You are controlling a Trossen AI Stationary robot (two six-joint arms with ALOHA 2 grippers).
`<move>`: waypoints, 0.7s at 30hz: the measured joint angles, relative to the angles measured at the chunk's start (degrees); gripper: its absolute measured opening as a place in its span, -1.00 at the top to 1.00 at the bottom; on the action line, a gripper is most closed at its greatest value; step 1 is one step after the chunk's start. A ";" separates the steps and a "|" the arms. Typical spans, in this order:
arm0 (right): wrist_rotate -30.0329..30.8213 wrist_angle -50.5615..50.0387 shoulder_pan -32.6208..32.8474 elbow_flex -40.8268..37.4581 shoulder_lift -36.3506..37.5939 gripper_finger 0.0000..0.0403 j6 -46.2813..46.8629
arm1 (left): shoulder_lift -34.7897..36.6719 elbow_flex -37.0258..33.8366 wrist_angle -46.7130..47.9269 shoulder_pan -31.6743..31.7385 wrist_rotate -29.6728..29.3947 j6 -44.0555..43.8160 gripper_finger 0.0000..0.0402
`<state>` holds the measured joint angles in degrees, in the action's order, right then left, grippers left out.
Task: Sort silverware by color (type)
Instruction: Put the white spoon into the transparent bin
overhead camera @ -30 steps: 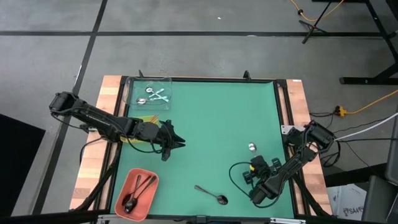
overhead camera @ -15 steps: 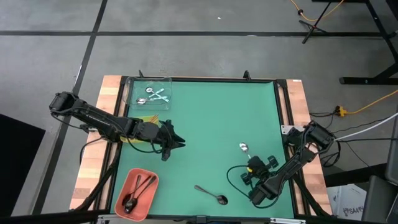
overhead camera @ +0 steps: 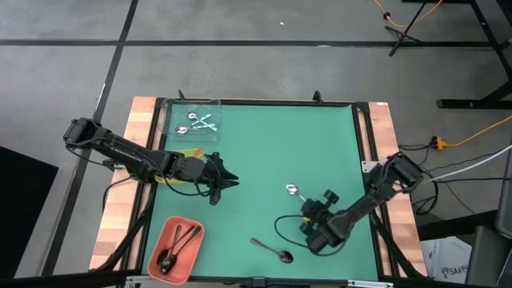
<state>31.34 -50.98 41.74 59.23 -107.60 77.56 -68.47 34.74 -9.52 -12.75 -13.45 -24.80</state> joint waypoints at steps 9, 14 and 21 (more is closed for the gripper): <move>0.16 6.84 -7.02 0.08 0.15 0.99 -22.94 | 0.00 0.00 0.00 0.00 -0.98 0.00 0.58; 0.12 10.86 -10.23 0.09 0.19 0.99 -36.26 | 0.00 0.00 -0.02 0.18 -3.49 1.01 0.58; -0.04 16.09 -13.40 0.10 0.19 0.99 -53.54 | 0.01 0.00 -1.41 4.46 -3.38 5.89 0.58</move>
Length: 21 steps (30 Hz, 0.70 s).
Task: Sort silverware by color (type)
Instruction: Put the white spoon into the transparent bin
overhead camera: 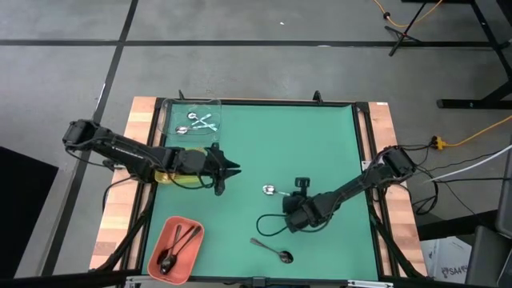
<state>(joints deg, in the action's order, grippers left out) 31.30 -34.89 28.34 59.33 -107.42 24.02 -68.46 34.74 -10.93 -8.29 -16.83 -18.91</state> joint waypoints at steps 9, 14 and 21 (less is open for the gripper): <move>-1.08 5.76 -3.86 -0.02 -0.04 0.99 -21.40 | -1.09 0.04 -2.87 9.09 7.57 0.06 0.58; -1.48 8.64 -6.00 -0.02 -0.09 0.99 -31.57 | -3.67 0.07 -4.86 12.47 10.39 0.14 0.58; -3.93 10.25 -9.57 0.00 -0.09 1.00 -36.47 | -8.64 0.04 -7.27 14.69 14.97 -0.03 0.58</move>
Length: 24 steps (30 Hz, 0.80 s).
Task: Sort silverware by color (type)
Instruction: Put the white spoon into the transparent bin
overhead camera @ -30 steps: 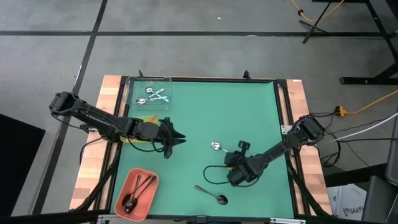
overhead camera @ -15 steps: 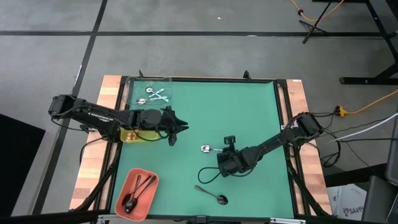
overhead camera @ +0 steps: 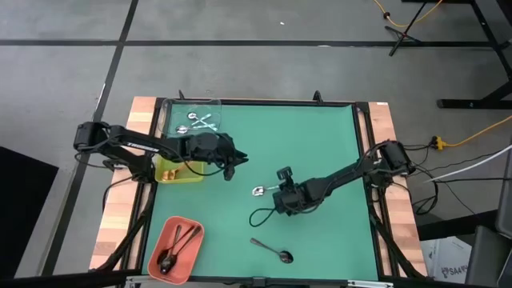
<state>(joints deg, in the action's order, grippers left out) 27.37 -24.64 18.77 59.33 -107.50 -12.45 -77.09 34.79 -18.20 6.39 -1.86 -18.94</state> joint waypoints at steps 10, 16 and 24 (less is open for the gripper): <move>-0.34 0.39 -0.75 0.00 0.08 1.00 -0.04 | -3.33 0.00 -0.53 -0.59 0.12 -0.37 0.58; 0.04 0.85 -0.86 -0.04 -0.02 0.88 -0.06 | -3.33 0.00 -0.89 -0.57 0.10 -0.37 0.58; 0.15 0.92 -0.86 -0.06 -0.02 0.55 -0.06 | -3.33 0.00 -0.84 -0.57 0.10 -0.37 0.58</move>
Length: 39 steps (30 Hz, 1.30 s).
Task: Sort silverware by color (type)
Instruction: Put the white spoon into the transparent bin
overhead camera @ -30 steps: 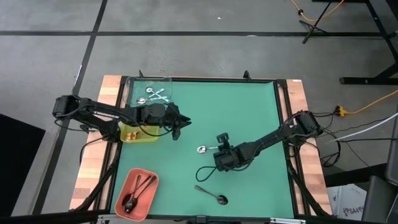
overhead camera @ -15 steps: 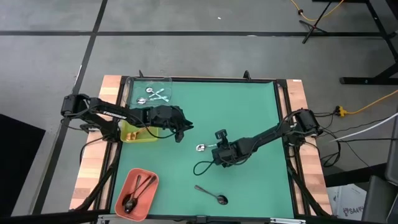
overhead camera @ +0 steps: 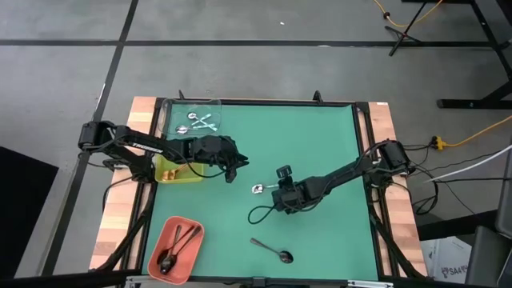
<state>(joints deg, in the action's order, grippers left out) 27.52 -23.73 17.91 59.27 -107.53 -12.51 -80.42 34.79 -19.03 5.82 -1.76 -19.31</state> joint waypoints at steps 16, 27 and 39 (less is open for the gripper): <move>-12.87 -5.28 -5.53 6.31 -0.11 0.51 1.05 | 0.02 0.00 0.05 0.00 -0.02 0.00 0.58; -24.29 -6.78 -10.93 6.54 -0.33 0.51 6.95 | 0.03 0.00 0.05 0.00 -0.02 0.00 0.58; -23.80 -7.55 -11.19 6.54 -0.33 0.62 9.23 | 0.07 -0.02 0.07 0.00 -0.02 0.00 0.58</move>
<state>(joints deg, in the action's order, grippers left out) 3.72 -31.27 6.72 65.80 -107.86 -3.28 -80.36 34.76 -18.96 5.82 -1.78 -19.31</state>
